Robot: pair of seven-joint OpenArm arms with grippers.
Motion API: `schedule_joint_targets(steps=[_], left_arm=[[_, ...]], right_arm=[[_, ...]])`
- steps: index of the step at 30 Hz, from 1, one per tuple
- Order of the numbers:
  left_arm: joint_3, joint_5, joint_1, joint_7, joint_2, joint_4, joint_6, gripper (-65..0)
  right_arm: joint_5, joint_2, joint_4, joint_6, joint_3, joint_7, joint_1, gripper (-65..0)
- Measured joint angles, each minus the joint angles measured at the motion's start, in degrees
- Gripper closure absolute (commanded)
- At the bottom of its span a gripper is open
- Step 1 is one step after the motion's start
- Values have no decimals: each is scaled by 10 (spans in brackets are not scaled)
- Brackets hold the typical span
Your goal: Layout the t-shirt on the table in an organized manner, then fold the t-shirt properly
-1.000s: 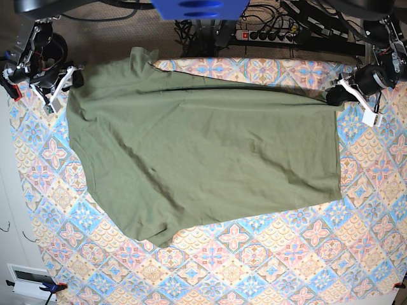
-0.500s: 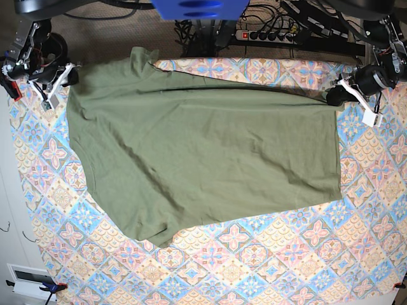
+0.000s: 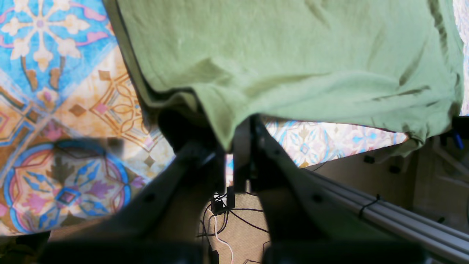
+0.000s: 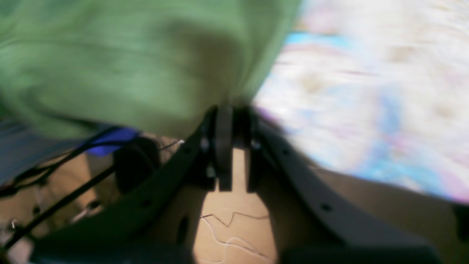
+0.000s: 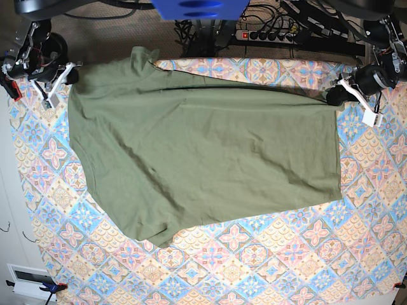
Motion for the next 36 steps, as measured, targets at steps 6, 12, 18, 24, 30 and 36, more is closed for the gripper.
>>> schedule_joint_targets(steps=[6, 12, 18, 24, 30, 36], left_arm=[[0, 0, 2, 0, 0, 0, 0, 0], [0, -30, 3, 0, 0, 0, 0, 0], [-4, -86, -1, 0, -24, 2, 0, 0], [-36, -121, -1, 1, -19, 4, 0, 0], [-40, -145, -3, 0, -19, 5, 0, 0], [-39, -127, -2, 1, -2, 5, 0, 0]], right_arm=[[28, 1, 42, 0, 43, -4, -3, -42], [31, -4, 46, 0, 54, -7, -2, -42], [74, -4, 45, 0, 65, -9, 15, -42], [78, -3, 45, 0, 89, -8, 50, -42], [80, -4, 42, 0, 89, -6, 114, -42], [76, -4, 41, 0, 88, -43, 133, -45]])
